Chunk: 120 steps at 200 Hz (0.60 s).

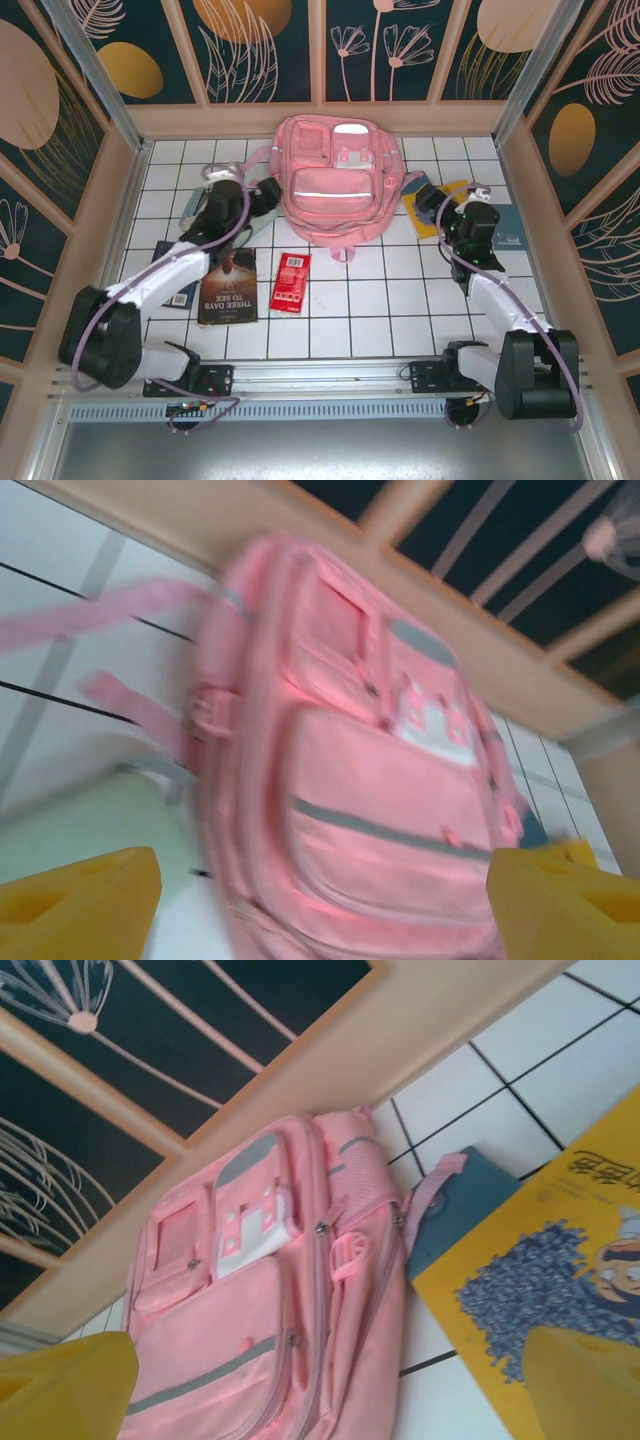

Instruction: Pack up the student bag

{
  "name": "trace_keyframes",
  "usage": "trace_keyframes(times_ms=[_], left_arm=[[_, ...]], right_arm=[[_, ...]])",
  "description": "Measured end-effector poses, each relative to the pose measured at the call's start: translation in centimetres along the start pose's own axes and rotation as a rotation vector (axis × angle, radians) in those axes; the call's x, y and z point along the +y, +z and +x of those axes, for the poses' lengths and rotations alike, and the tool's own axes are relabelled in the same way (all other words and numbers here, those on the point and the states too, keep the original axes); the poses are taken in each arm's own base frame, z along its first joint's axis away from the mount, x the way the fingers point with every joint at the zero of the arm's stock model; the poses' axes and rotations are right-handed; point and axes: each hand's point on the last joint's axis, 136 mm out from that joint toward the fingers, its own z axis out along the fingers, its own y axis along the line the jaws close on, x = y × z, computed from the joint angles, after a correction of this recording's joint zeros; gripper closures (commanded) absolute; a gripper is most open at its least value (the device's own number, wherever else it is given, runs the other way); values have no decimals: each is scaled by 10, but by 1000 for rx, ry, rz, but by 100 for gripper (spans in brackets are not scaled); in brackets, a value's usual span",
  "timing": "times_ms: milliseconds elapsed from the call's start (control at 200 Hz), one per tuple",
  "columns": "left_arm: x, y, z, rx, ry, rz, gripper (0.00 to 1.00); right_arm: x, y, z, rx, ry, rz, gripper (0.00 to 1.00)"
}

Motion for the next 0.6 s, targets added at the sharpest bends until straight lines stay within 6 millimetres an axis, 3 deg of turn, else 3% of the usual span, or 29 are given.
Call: trace_keyframes(times_ms=[140,345,601], left_arm=[[-44,34,44,116,73,35,24],[-63,72,104,248,176,-3,31],[-105,80,158,357,338,44,34]], right_arm=[[5,-1,6,5,-29,13,1],[12,-3,7,-15,-40,26,1],[7,-3,10,-10,-37,50,1]])
